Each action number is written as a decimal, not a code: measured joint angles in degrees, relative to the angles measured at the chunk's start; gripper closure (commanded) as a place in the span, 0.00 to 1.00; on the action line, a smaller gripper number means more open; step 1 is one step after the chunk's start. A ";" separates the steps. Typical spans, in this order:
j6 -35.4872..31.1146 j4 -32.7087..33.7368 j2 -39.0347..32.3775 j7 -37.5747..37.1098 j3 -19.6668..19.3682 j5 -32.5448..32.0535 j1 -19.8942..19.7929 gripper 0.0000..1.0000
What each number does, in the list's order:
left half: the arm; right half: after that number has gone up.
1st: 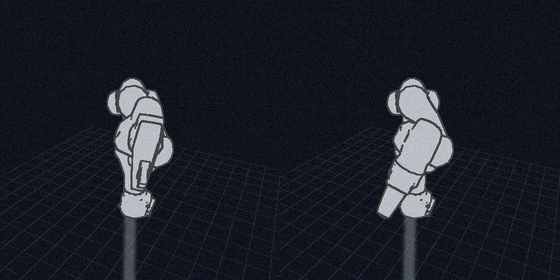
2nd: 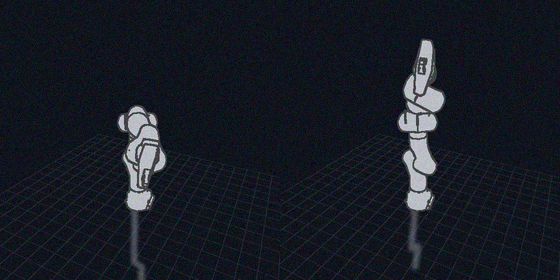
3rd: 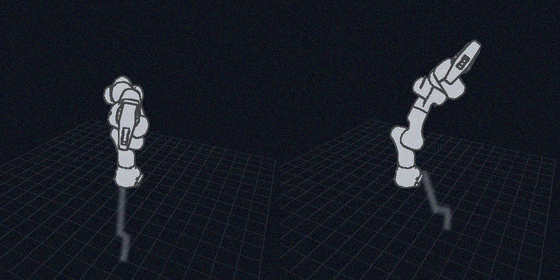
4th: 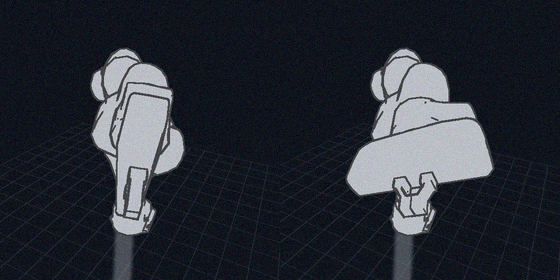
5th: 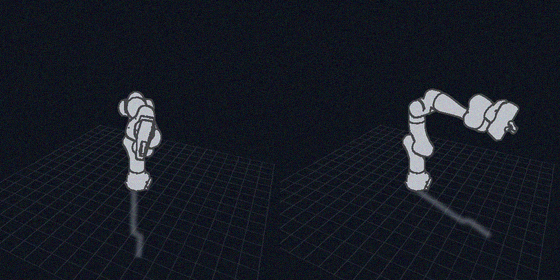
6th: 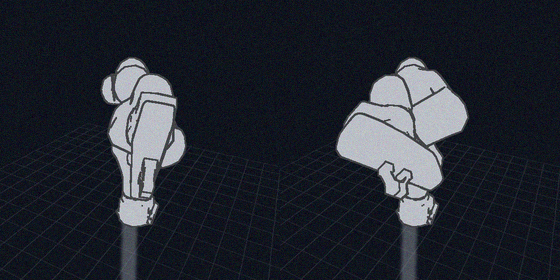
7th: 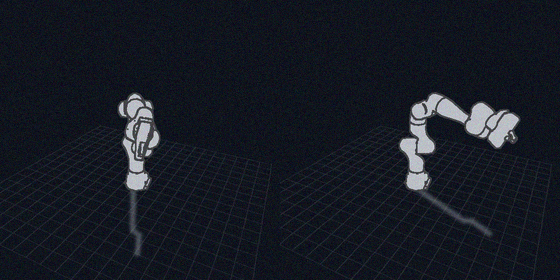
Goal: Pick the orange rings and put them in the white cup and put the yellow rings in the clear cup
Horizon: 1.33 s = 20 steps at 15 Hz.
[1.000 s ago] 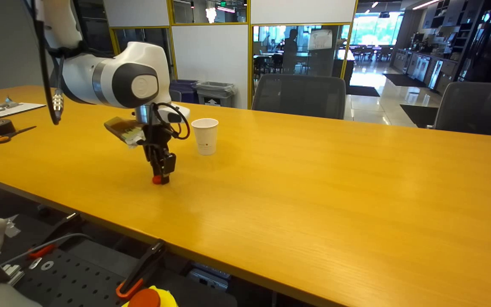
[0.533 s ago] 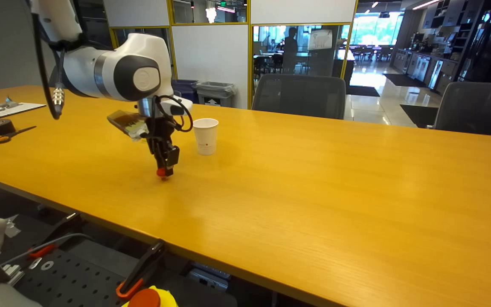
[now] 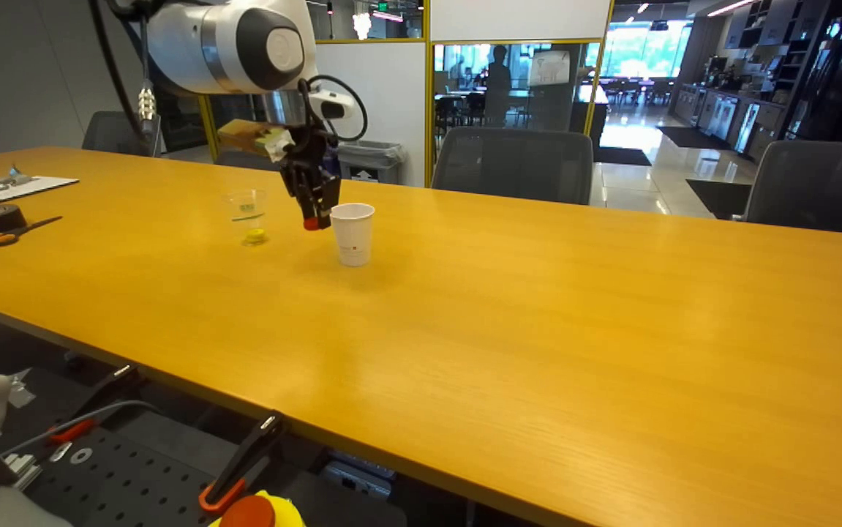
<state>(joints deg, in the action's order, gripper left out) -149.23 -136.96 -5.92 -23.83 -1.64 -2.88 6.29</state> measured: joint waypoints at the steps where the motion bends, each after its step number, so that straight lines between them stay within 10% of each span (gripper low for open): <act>1: 1.56 2.10 -0.12 0.00 0.00 -0.48 -0.02 0.83; 13: 8.61 19.27 -11.43 2.89 0.01 -0.77 -1.29 0.83; 14: 8.94 20.30 -12.45 3.10 0.00 -0.76 -1.43 0.33; 20: 11.11 23.92 -14.96 3.79 0.00 -0.74 -1.78 0.00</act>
<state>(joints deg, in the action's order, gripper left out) -138.12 -113.03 -20.88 -20.04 -1.65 -3.62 4.51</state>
